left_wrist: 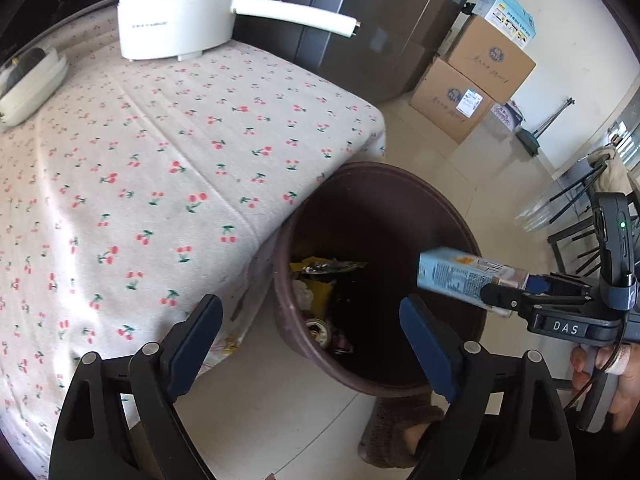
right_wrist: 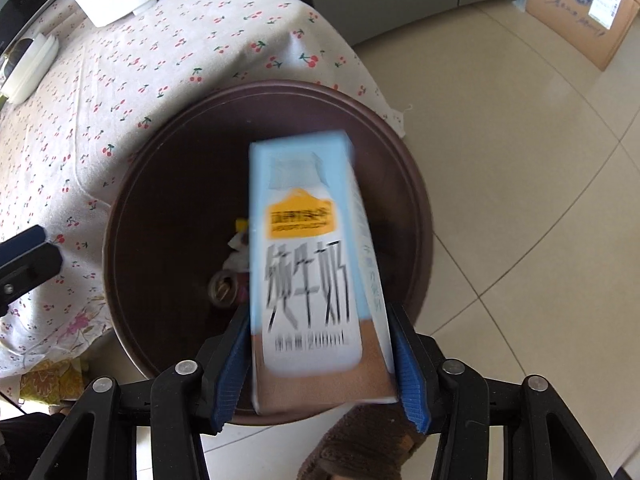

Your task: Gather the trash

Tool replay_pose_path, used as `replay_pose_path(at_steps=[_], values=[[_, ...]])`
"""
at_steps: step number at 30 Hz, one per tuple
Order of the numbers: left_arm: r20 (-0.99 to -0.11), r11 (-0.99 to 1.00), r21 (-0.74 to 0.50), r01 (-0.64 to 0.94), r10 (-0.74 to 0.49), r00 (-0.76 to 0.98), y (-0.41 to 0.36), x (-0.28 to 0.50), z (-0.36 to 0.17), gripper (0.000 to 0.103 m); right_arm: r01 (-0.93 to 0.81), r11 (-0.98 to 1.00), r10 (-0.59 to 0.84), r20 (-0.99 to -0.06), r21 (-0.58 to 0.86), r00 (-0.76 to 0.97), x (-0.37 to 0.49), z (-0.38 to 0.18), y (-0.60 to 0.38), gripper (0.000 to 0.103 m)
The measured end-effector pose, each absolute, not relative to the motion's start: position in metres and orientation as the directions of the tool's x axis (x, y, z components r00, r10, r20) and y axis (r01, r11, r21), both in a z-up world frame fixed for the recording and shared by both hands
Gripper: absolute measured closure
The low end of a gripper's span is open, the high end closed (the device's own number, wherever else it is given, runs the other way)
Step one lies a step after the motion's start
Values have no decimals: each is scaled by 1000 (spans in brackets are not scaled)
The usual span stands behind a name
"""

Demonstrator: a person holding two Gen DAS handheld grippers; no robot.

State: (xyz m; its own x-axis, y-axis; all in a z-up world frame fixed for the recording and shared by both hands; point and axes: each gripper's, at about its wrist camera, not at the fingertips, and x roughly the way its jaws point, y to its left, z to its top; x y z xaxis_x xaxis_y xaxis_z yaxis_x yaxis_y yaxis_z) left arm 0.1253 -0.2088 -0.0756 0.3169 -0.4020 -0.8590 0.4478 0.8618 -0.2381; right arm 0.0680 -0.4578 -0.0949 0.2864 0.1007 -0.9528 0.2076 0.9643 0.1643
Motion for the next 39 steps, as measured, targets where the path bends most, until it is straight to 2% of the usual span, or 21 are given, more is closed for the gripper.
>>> replay_pose_path(at_steps=[12, 13, 15, 16, 29, 39], values=[[-869, 917, -191, 349, -324, 375, -130, 119, -68, 6, 156, 978, 89, -957, 135, 274, 95, -96, -417, 48], [-869, 920, -189, 343, -319, 378, -124, 118, -67, 6, 161, 977, 88, -957, 137, 277, 98, -96, -414, 45], [-869, 925, -184, 332, -311, 384, -115, 116, -66, 5, 171, 975, 92, -956, 144, 280, 102, -94, -408, 26], [-869, 927, -180, 328, -306, 388, -112, 116, -65, 5, 174, 974, 90, -954, 144, 286, 103, -93, -404, 23], [-840, 951, -145, 274, -265, 474, -83, 86, -43, 5, 99, 992, 37, -935, 76, 352, 93, -69, -355, 19], [-794, 973, -108, 203, -207, 571, -62, 42, -23, 5, 67, 996, 20, -858, 64, 514, 42, -31, -324, 6]])
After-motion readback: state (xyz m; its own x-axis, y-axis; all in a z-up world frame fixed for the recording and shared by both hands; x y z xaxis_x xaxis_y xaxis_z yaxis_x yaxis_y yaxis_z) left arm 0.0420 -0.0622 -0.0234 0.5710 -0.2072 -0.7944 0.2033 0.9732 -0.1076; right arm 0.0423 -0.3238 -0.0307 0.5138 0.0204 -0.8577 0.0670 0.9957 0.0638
